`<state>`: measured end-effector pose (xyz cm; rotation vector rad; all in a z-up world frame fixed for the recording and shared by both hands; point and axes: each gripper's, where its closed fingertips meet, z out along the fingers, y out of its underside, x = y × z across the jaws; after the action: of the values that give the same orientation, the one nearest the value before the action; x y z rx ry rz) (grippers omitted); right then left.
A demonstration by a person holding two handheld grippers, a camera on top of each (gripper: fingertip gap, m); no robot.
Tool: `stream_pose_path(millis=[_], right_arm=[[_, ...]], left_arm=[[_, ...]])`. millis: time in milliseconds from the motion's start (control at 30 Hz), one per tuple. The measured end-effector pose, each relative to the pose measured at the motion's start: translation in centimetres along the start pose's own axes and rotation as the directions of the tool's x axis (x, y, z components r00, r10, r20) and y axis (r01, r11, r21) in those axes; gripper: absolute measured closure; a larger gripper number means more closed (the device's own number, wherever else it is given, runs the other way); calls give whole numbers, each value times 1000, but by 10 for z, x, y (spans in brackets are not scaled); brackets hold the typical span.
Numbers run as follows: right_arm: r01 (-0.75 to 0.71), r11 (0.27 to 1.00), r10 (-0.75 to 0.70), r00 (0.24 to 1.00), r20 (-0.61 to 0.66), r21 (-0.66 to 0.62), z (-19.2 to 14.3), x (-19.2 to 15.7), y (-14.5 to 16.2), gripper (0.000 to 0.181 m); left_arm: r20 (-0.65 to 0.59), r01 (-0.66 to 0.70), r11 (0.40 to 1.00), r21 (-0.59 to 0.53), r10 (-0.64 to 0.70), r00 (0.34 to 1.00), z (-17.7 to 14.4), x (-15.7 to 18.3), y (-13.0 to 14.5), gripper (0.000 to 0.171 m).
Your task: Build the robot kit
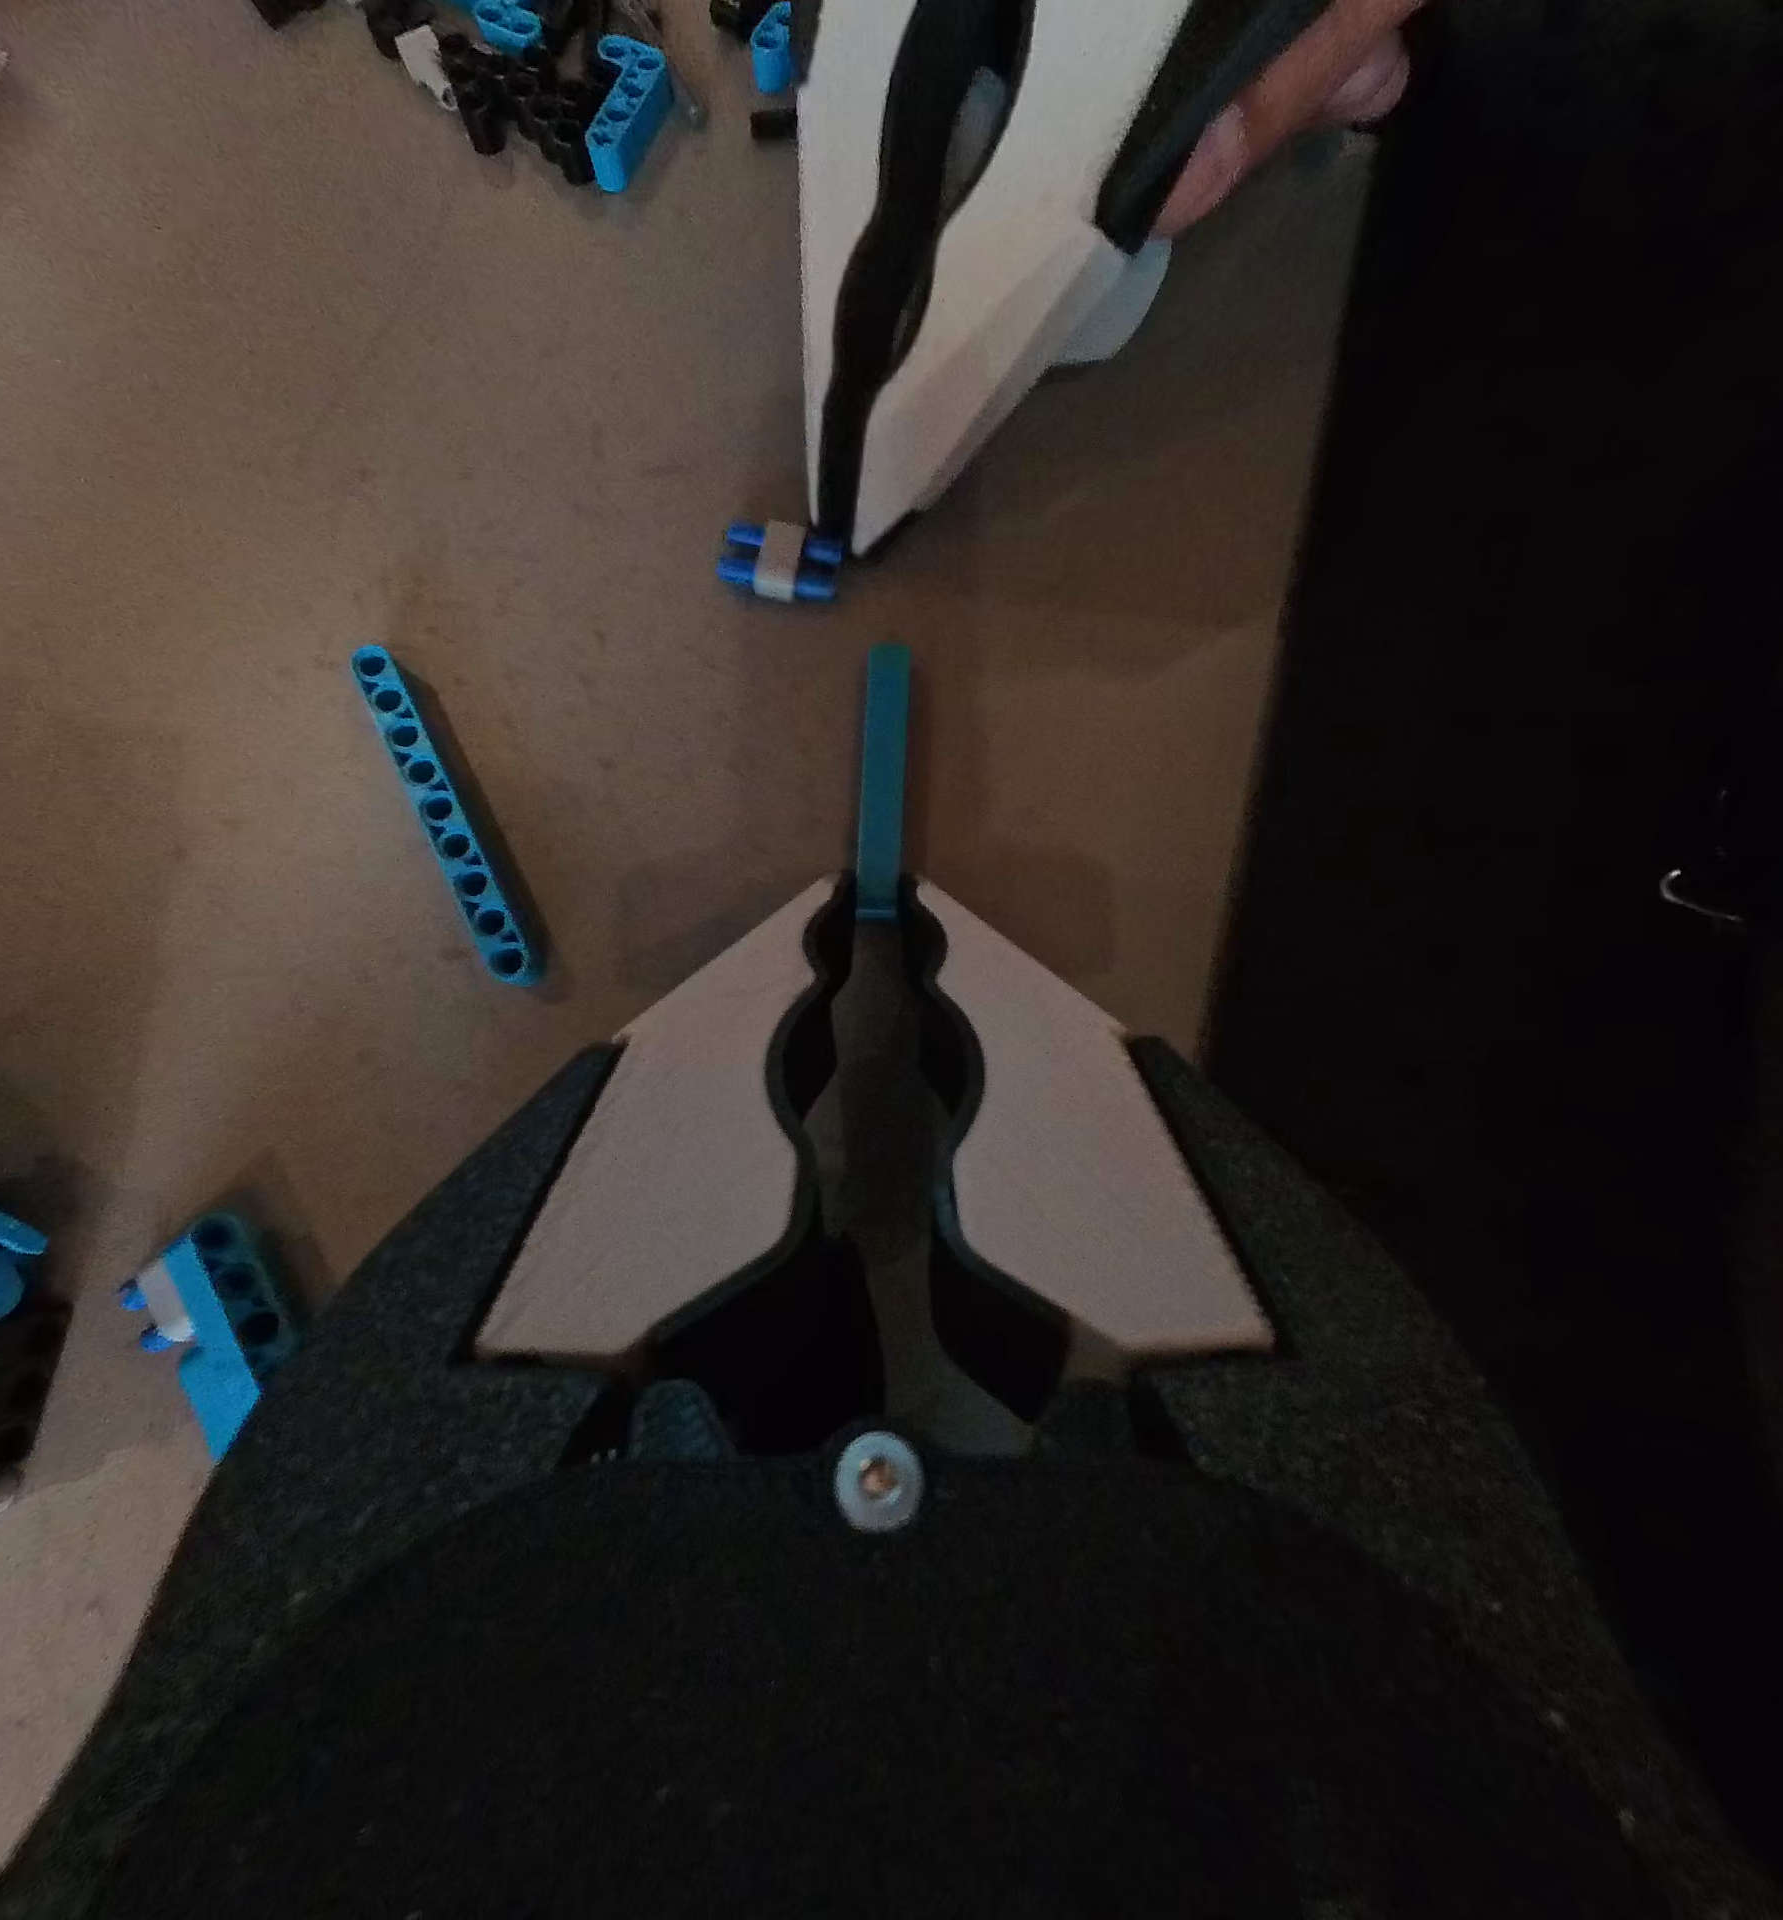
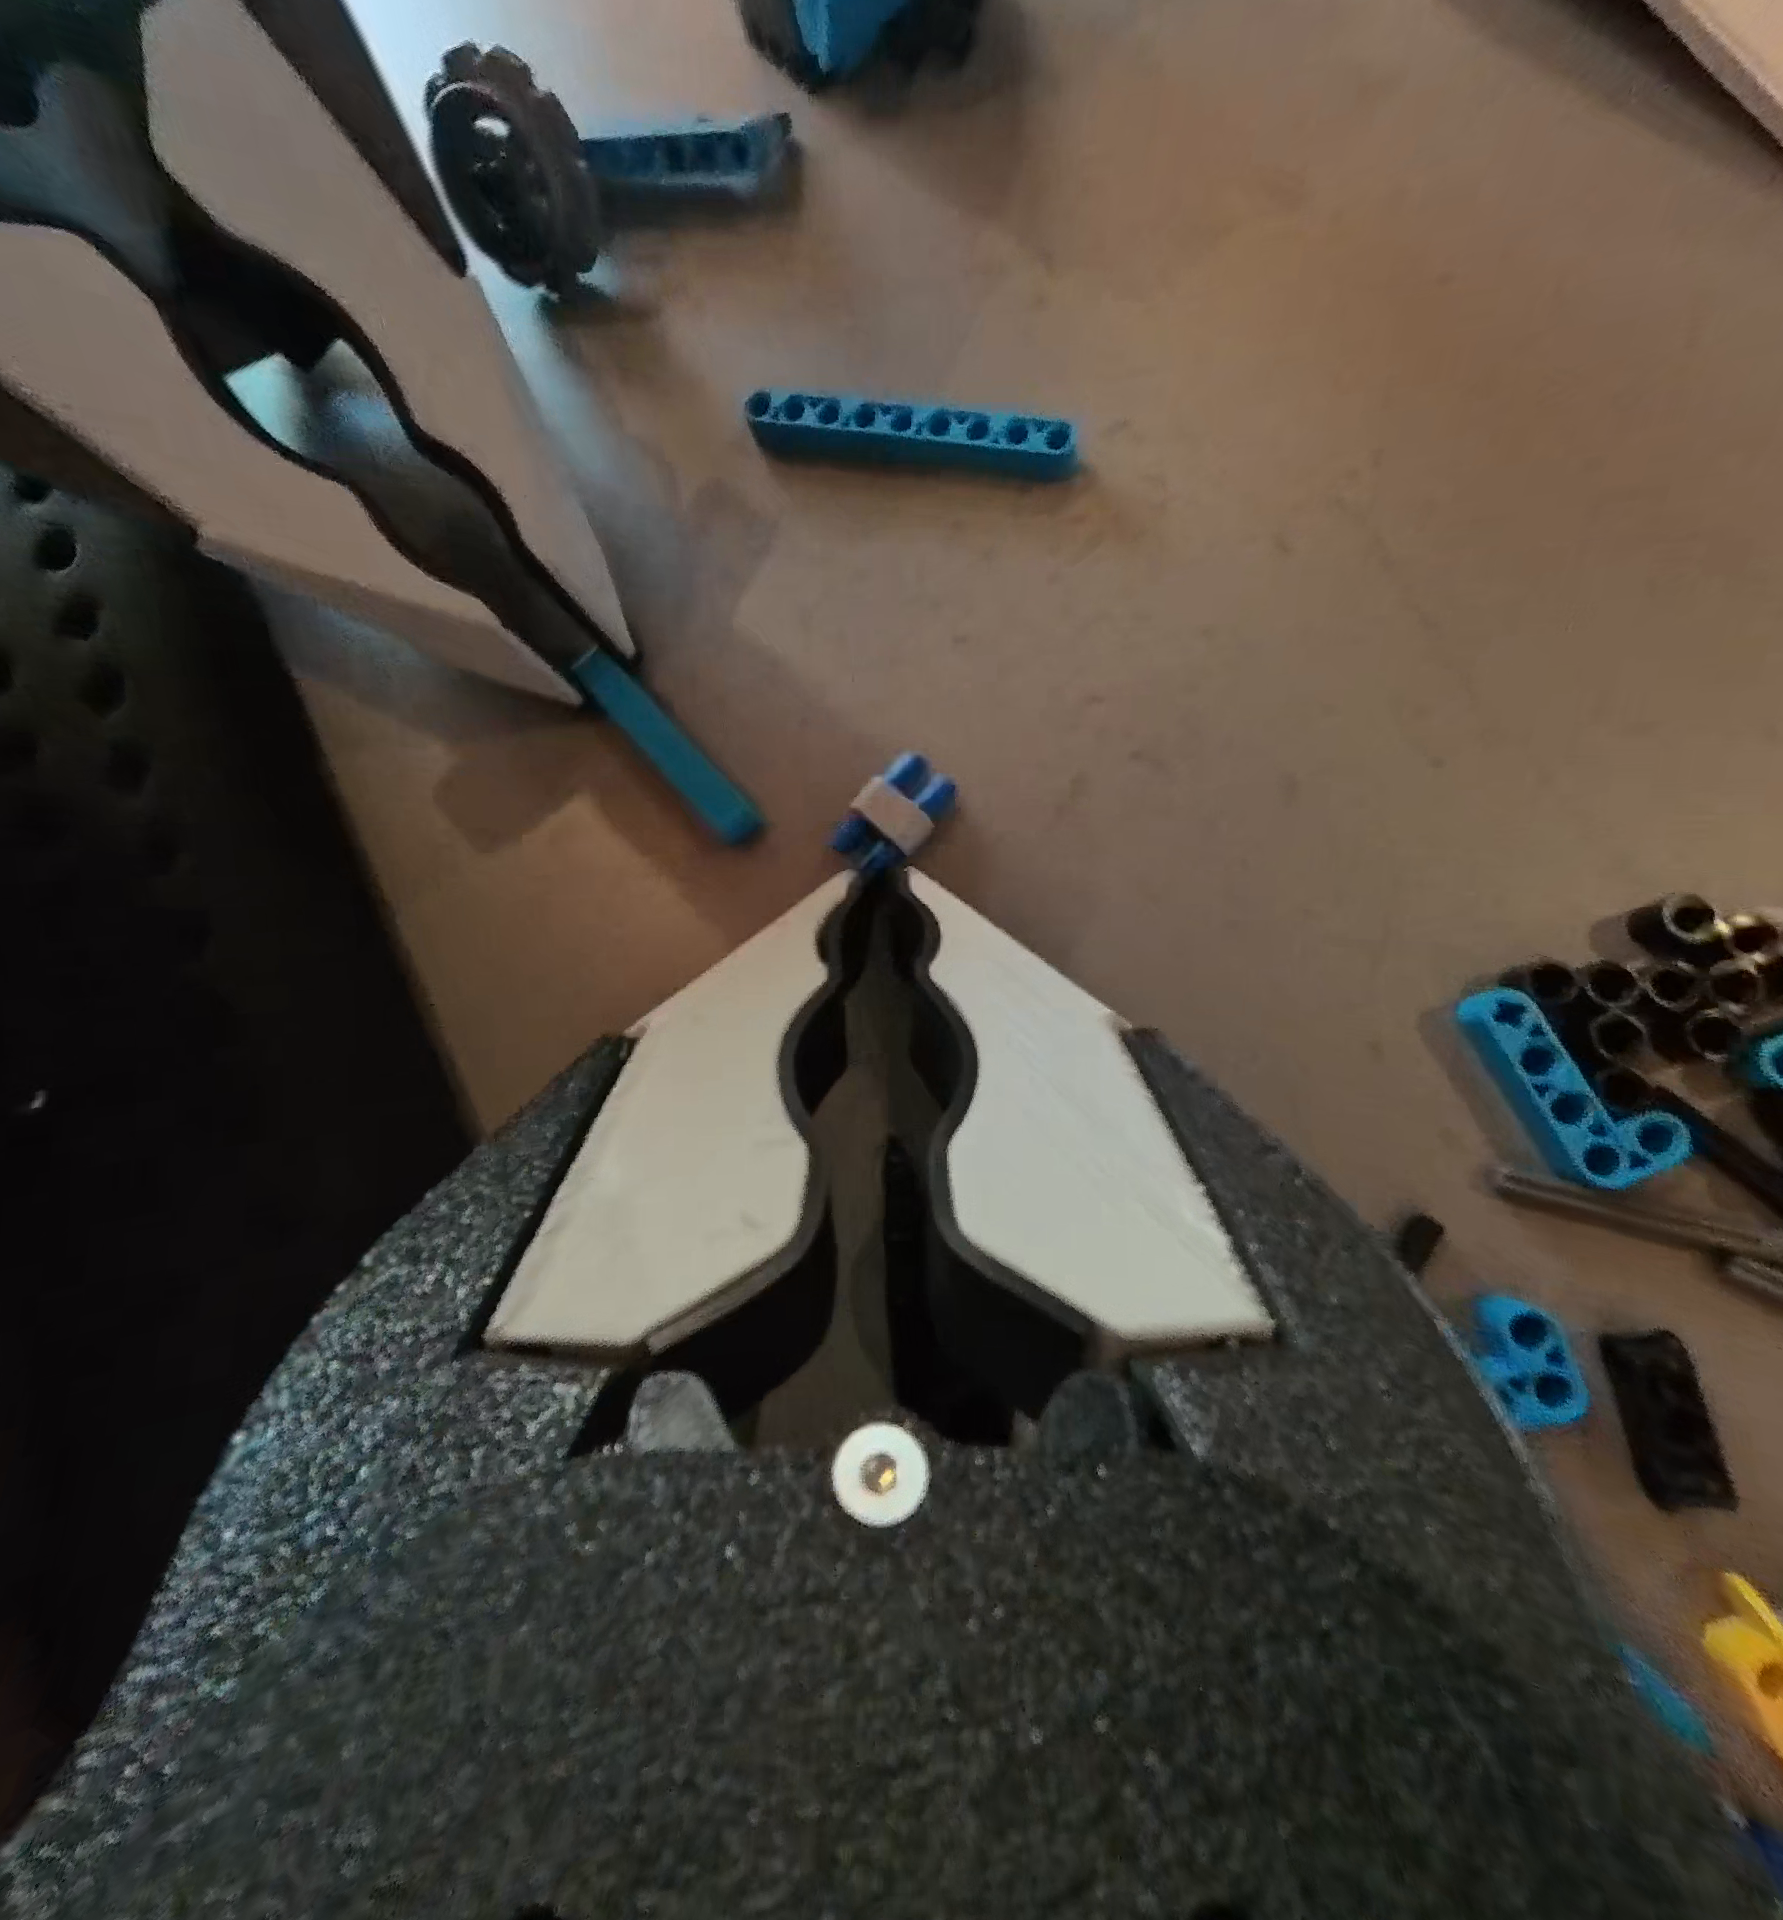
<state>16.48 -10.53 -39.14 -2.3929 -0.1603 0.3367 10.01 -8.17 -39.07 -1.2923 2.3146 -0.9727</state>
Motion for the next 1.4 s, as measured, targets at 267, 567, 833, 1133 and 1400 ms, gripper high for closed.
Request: stream_pose_path(millis=[267, 567, 833, 1133, 1400], right_arm=[[182, 983, -181, 983, 32, -30, -11, 2, -13, 163], [383, 923, -384, 921, 64, 20, 6, -7, -9, 127], [321, 946, -324, 936, 135, 46, 7, -9, -6, 138], [426, 904, -426, 882, 202, 45, 9, -11, -7, 148], [456, 889, -453, 858, 242, 50, 9, -14, -6, 149]], left_arm=[[2, -22, 1000, 12, 22, 1000, 2, 2, -2, 164], [-92, -77, 997, -10, 76, 993, 6, 1, -7, 164], [-106, -99, 995, -20, 96, 990, 11, -2, -12, 164], [-136, -107, 994, -19, 104, 985, 11, -2, -12, 164], [-145, -108, 994, -18, 104, 984, 12, -3, -13, 164]])
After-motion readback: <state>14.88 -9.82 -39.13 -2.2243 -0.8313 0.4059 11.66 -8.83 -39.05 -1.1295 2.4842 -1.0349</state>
